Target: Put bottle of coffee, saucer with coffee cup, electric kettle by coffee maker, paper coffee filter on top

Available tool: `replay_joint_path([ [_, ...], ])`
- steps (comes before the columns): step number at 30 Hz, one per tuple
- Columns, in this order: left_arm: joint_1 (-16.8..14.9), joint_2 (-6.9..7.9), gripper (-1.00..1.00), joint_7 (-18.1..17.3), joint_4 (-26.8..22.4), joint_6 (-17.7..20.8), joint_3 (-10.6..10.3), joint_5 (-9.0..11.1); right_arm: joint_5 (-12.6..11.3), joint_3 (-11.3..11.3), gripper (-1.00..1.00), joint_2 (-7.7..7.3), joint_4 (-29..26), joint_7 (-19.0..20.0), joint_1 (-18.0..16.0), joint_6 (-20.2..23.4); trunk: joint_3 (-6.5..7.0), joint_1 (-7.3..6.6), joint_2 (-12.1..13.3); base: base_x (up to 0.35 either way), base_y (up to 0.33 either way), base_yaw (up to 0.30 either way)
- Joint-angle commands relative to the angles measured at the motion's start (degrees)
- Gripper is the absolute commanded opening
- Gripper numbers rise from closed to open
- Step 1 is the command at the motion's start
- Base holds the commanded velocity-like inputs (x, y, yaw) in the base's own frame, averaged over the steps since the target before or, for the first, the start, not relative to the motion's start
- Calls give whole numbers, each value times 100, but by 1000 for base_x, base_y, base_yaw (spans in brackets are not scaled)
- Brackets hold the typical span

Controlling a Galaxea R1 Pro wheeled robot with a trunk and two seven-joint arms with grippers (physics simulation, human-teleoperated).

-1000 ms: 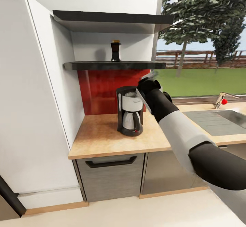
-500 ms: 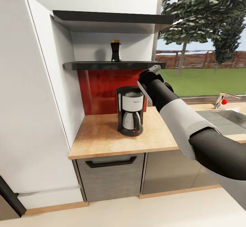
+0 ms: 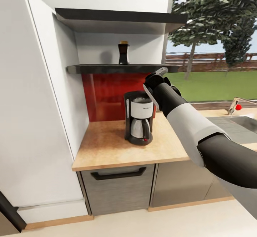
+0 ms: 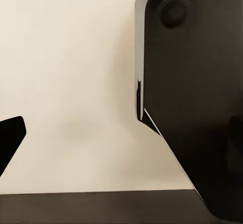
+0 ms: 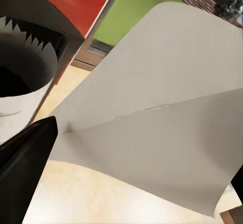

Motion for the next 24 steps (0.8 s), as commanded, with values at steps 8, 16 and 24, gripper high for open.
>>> replay_joint_path([
  [8, -1, 7, 100, 10, -4, -14, -6, -7, 34, 21, -100, 0, 1, 14, -7, 36, -12, 5, -13, 40, 25, 0],
  [16, -1, 11, 100, 10, -2, -9, -6, -7, 34, 23, -100, 0, 4, 14, -7, 36, -12, 5, -13, 83, 139, 0],
  [24, -1, 8, 100, 10, 4, -8, -6, -7, 34, 23, -100, 0, 14, 14, -7, 36, -12, 5, -13, 40, 47, 0],
])
